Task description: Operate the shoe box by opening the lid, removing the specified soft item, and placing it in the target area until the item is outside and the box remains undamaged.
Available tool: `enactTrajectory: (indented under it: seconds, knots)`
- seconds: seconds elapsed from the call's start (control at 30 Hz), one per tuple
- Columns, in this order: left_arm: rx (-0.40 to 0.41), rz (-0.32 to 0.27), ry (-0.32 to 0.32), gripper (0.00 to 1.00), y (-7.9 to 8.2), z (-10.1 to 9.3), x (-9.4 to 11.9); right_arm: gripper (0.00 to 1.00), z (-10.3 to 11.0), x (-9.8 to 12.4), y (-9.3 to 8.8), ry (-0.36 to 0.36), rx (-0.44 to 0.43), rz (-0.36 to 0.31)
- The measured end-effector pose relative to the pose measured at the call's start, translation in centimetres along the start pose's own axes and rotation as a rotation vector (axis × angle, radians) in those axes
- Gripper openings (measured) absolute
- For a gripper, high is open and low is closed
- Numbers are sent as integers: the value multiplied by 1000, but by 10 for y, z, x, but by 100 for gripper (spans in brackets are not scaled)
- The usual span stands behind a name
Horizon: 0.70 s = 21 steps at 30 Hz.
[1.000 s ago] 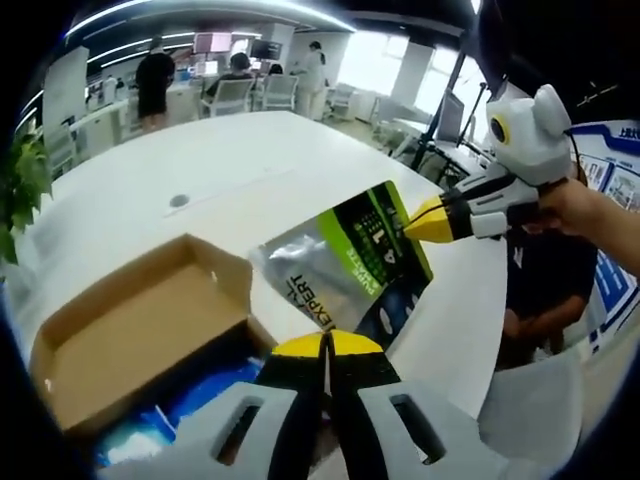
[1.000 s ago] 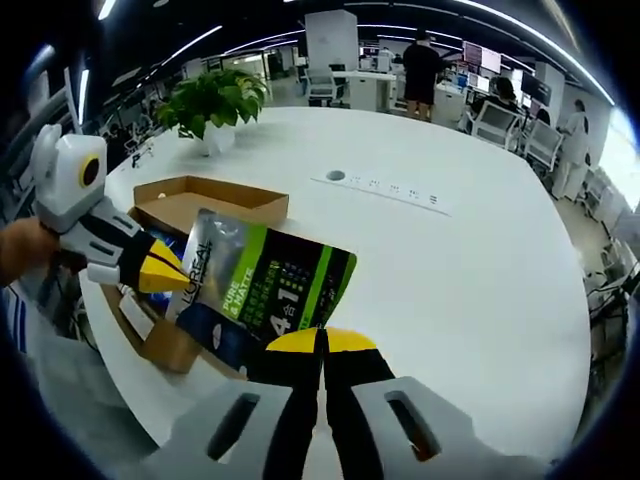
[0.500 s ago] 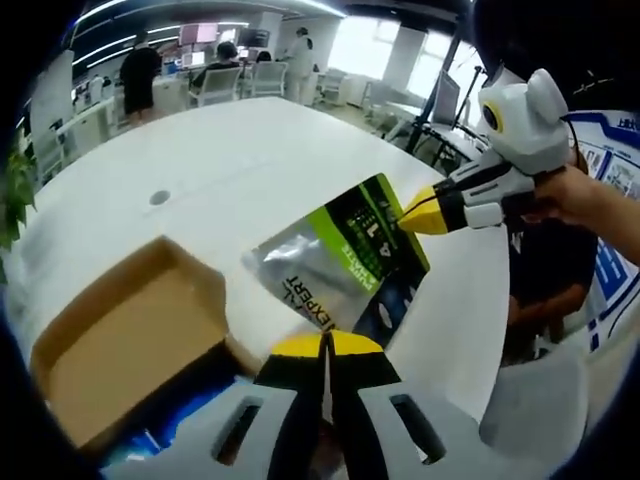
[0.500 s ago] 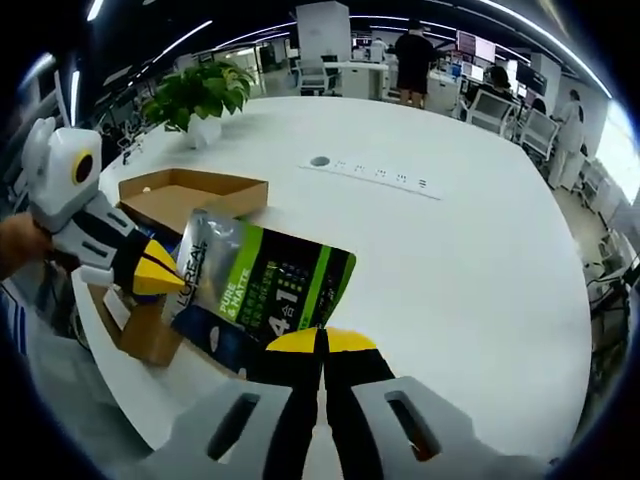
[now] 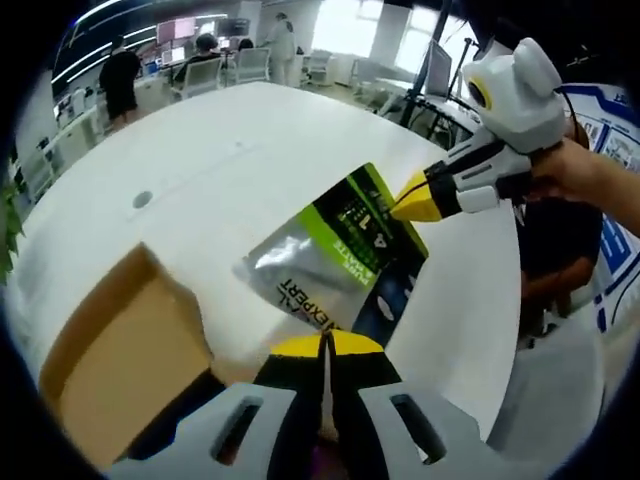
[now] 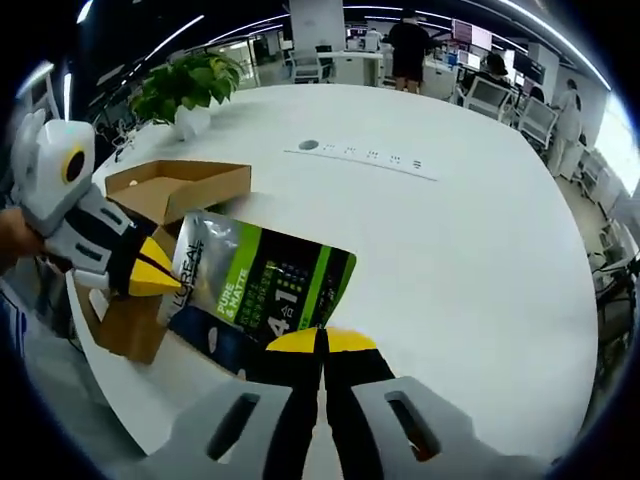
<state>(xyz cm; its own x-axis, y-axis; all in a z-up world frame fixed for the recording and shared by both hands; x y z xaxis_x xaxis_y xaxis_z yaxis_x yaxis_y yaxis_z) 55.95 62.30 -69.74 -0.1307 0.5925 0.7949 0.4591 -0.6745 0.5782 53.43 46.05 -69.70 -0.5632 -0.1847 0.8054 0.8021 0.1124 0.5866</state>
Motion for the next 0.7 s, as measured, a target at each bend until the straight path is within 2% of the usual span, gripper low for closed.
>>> enactTrajectory:
  seconds: [0.57,0.7]
  knots:
    - [-102,82,29,0,4,4,-23,0,-12,-21,-8,-6,-24,22]
    - [-157,105,37,0,5,3,-28,0,-16,-25,-11,-5,-35,25]
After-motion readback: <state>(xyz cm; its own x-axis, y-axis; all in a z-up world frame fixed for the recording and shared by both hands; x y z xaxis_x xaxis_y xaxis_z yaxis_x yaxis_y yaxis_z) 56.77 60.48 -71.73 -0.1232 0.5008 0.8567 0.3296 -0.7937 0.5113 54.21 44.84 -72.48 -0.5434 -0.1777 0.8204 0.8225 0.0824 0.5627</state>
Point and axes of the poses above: the point that each gripper's makers call its tool centre point, and the gripper's own axes: x roughly backward along the fingers, z roughly to its left, y roughly out of its top, the point moved 5 cm from there along x, roughly backward along the fingers, and after that the axes turned 2 degrees about z, right-handed, at the moved point
